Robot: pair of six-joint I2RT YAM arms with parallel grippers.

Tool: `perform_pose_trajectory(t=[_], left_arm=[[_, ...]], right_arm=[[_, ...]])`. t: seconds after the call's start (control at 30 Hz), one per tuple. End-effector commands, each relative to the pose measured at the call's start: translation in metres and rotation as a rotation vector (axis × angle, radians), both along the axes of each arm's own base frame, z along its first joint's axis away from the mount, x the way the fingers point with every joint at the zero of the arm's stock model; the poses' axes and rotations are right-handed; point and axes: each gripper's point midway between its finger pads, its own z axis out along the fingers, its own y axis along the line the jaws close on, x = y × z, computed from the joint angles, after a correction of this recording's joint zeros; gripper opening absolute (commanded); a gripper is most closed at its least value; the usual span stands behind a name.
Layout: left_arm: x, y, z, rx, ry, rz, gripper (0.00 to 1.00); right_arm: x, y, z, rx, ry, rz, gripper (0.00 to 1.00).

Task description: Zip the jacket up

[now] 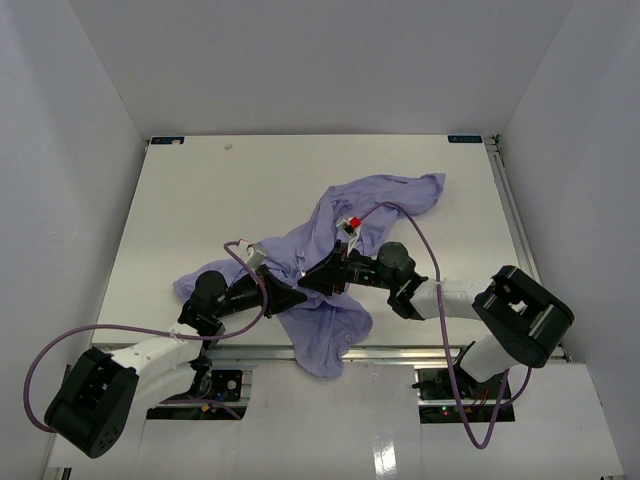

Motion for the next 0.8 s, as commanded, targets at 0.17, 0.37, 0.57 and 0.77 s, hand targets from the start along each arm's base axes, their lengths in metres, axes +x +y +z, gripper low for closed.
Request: perform_pose_trajectory(t=[0.17, 0.37, 0.57, 0.77], left_arm=[[-0.001, -0.001, 0.002, 0.003, -0.013, -0.013, 0.00], [-0.001, -0.001, 0.002, 0.003, -0.012, -0.012, 0.00], [-0.001, -0.001, 0.002, 0.003, -0.013, -0.013, 0.00], [-0.001, -0.001, 0.001, 0.004, -0.009, -0.012, 0.00]], right_arm=[[0.004, 0.009, 0.032, 0.084, -0.116, 0.008, 0.33], [0.007, 0.009, 0.033, 0.085, -0.125, -0.003, 0.32], [0.010, 0.009, 0.034, 0.081, -0.138, -0.020, 0.19], [0.017, 0.004, 0.032, 0.075, -0.146, -0.078, 0.13]])
